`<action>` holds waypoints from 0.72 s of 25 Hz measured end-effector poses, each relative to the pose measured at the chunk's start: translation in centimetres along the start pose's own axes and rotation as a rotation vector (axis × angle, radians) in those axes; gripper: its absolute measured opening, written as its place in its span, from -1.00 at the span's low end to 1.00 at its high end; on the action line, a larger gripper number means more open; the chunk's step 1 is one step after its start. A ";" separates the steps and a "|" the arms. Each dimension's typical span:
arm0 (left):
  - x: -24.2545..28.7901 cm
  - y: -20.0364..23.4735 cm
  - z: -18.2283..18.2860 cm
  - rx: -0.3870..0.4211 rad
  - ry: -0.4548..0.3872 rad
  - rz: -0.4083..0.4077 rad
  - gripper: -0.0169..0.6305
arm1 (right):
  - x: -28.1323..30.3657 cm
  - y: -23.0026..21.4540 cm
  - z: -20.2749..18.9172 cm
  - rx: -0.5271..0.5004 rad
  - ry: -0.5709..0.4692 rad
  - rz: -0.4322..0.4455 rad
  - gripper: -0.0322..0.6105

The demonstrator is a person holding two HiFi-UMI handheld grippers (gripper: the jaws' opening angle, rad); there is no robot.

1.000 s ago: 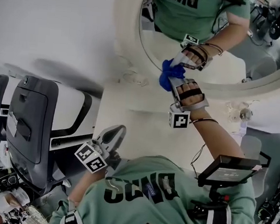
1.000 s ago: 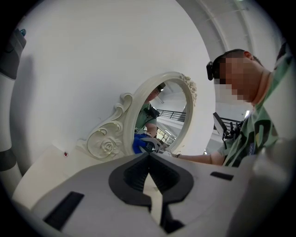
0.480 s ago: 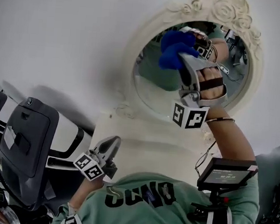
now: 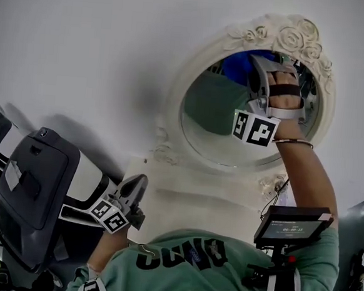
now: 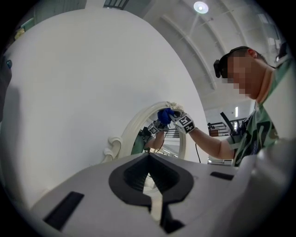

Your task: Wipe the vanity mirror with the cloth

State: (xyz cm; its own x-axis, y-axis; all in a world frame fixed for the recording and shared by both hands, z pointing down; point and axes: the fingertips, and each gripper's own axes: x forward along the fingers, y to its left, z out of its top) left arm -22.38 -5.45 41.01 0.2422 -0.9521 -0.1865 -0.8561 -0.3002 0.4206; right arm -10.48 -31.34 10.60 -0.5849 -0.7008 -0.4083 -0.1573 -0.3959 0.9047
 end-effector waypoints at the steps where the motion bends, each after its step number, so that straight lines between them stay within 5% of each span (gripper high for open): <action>1: 0.0 0.3 0.4 0.013 -0.002 0.006 -0.92 | 0.0 -0.1 0.0 0.003 0.002 0.001 -0.73; 9: 4.2 1.5 2.4 0.340 0.077 0.062 -0.92 | 0.1 1.6 0.4 0.010 -0.004 0.002 -0.74; 18: 7.7 1.6 -3.0 0.302 0.193 -0.008 -0.92 | -7.2 19.3 5.0 -0.068 -0.134 0.177 -0.74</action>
State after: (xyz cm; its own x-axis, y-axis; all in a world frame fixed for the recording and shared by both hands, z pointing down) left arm -20.50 -13.43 42.95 0.3061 -0.9520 -0.0057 -0.9432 -0.3041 0.1335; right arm -13.32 -30.96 31.64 -0.6999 -0.6796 -0.2198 0.0089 -0.3159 0.9487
